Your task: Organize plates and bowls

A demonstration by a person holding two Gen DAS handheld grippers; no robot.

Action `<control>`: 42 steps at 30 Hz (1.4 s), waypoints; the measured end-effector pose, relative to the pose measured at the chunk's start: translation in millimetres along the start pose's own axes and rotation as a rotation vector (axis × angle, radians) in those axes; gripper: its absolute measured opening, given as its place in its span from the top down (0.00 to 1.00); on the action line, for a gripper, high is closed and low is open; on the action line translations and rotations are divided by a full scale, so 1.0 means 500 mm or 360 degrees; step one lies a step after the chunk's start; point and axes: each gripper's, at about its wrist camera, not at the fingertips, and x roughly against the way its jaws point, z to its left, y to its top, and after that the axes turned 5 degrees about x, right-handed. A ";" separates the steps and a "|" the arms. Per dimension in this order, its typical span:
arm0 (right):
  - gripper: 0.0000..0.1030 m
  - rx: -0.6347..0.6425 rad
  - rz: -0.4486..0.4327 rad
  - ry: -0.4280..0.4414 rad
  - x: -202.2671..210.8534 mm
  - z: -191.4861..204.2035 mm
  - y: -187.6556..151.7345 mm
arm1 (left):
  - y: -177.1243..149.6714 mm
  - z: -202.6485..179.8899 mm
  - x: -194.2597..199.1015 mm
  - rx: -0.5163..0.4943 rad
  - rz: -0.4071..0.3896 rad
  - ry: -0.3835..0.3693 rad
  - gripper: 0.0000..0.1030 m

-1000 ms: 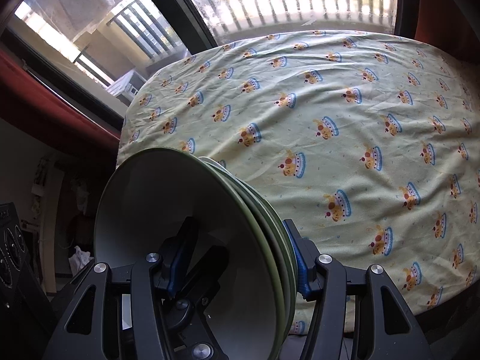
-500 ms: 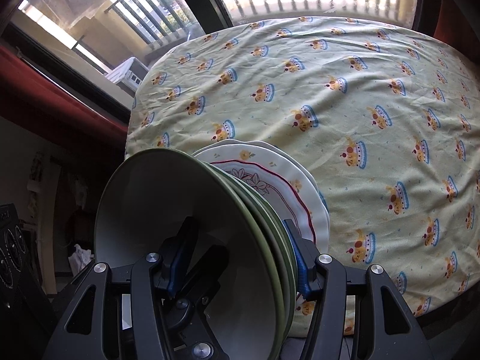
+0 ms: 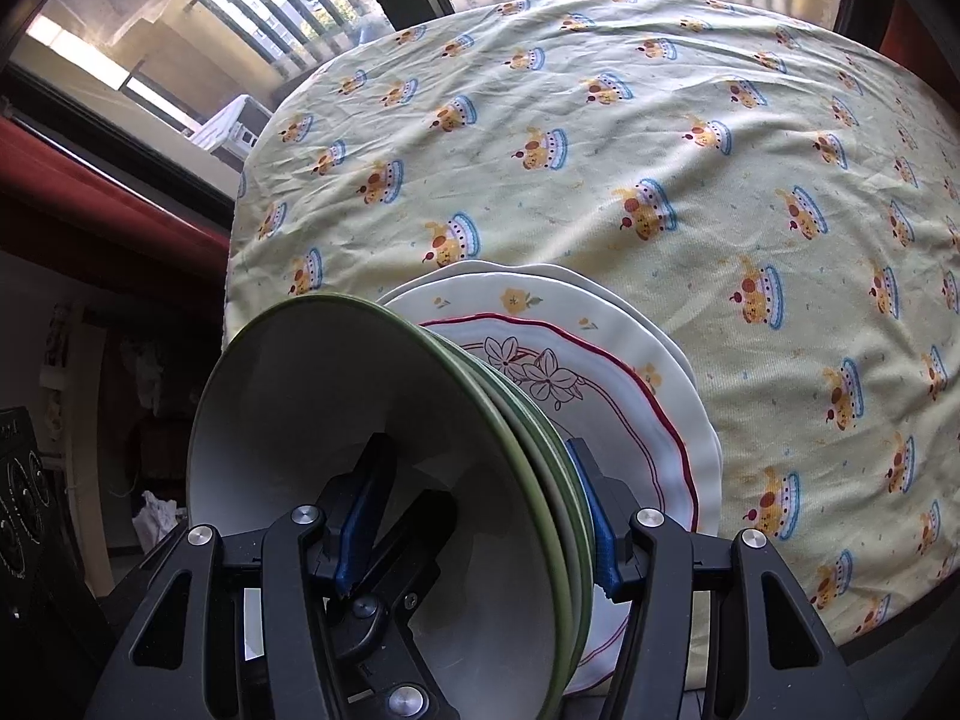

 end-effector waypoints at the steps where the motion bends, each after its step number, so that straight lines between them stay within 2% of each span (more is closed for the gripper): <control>1: 0.42 -0.0005 -0.0007 -0.0002 0.000 -0.001 0.000 | 0.002 0.001 -0.001 -0.0004 -0.0001 -0.0002 0.34; 9: 0.41 -0.0020 -0.0054 -0.0020 0.005 -0.001 -0.010 | -0.006 0.001 -0.001 -0.0045 -0.0025 0.0002 0.31; 12: 0.39 -0.0017 -0.0076 -0.0076 0.008 0.004 -0.018 | -0.012 0.002 0.001 -0.0073 -0.0041 0.0039 0.25; 17: 0.28 0.0001 -0.0140 -0.0137 0.023 0.012 -0.028 | -0.013 0.010 0.019 -0.0094 -0.0084 0.0046 0.13; 21: 0.23 0.0038 -0.0225 -0.0168 0.057 0.017 -0.041 | -0.025 -0.001 0.055 -0.0111 -0.0169 0.0079 0.09; 25: 0.23 0.0055 -0.0300 -0.0158 0.094 0.013 -0.053 | -0.041 -0.017 0.094 -0.0091 -0.0273 0.0118 0.09; 31: 0.23 0.0102 -0.0487 -0.0173 0.171 -0.010 -0.080 | -0.074 -0.058 0.151 -0.0055 -0.0476 0.0177 0.09; 42: 0.22 0.0109 -0.0725 -0.0236 0.296 -0.131 -0.193 | -0.190 -0.169 0.214 -0.0083 -0.0740 0.0259 0.08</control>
